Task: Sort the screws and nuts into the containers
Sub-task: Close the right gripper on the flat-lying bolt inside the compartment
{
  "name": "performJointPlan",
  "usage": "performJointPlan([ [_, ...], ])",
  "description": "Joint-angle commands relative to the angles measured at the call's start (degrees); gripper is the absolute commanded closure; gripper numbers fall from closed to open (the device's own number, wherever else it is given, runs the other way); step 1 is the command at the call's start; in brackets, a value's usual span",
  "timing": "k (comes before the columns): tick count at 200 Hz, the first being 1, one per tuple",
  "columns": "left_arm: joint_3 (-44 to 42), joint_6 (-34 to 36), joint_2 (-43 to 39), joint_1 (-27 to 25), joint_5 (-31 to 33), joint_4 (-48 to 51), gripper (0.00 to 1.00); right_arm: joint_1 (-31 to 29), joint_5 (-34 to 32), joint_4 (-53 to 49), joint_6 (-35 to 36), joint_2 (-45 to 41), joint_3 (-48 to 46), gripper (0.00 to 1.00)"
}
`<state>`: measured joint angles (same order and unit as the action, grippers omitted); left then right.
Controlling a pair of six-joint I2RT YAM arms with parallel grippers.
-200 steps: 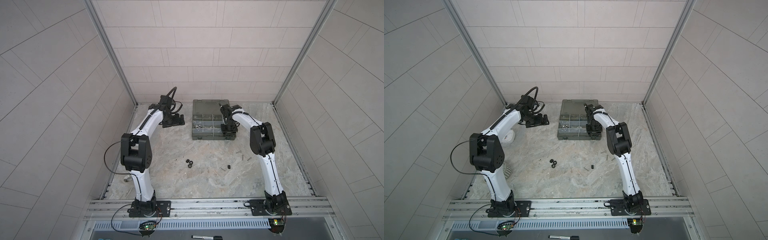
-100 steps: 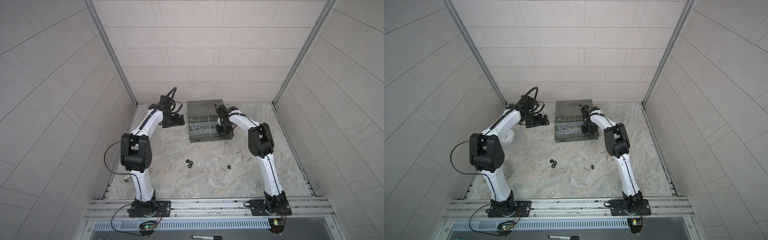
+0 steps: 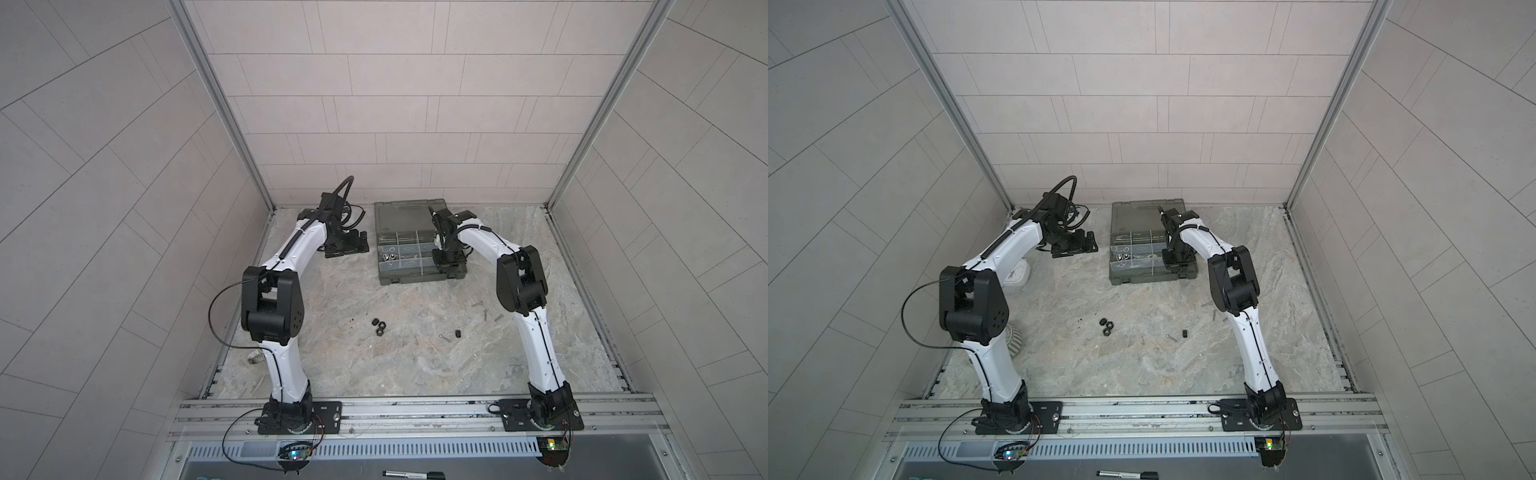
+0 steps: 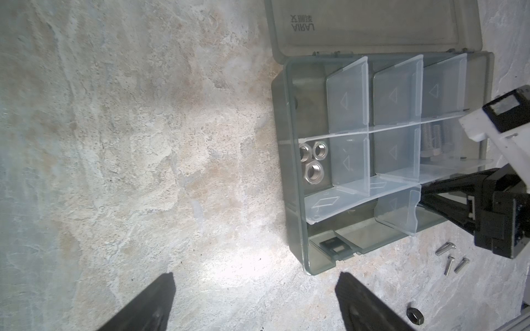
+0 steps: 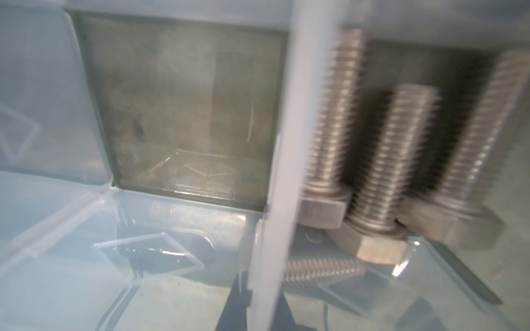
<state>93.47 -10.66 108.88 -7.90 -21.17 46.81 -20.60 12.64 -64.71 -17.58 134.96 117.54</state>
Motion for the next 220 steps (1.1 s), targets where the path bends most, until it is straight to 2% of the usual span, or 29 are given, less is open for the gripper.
performJointPlan([
  [1, -0.96, -0.24, -2.35, -0.13, -0.06, 0.3, 0.06, 0.2, 0.87, -6.33, -0.33, -2.07, 2.0, 0.91],
  [65, -1.8, -0.33, -2.37, -0.1, -0.01, -0.05, 0.07, 1.45, 1.9, -8.22, -1.34, -2.47, 4.97, 0.92],
  [182, 2.15, -0.59, 0.62, -0.1, -0.72, 1.18, 0.08, 2.58, 1.74, -13.16, -2.09, -1.14, 15.68, 0.92],
  [220, 2.68, -0.43, 1.07, -0.11, -0.74, 1.54, 0.08, 2.59, 2.49, -15.21, -1.17, 1.21, 16.11, 0.88],
])
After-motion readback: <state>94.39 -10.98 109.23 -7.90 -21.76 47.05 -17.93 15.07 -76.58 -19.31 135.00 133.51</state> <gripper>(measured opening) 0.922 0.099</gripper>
